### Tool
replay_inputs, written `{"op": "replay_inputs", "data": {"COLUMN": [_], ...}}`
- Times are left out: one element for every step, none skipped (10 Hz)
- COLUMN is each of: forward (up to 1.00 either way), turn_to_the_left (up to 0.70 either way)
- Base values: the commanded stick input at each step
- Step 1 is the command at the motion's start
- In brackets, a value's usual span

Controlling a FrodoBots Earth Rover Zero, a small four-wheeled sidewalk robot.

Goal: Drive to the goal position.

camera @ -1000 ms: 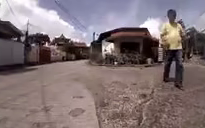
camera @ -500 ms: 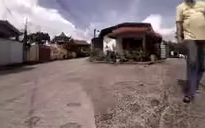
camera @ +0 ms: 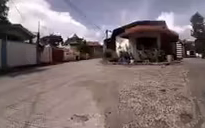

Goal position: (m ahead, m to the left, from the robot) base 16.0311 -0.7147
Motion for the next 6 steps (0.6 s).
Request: {"op": "replay_inputs", "data": {"forward": [0.7,0.7,0.7,0.7,0.7,0.7], "turn_to_the_left": [0.0,0.0,0.0,0.0,0.0,0.0]}}
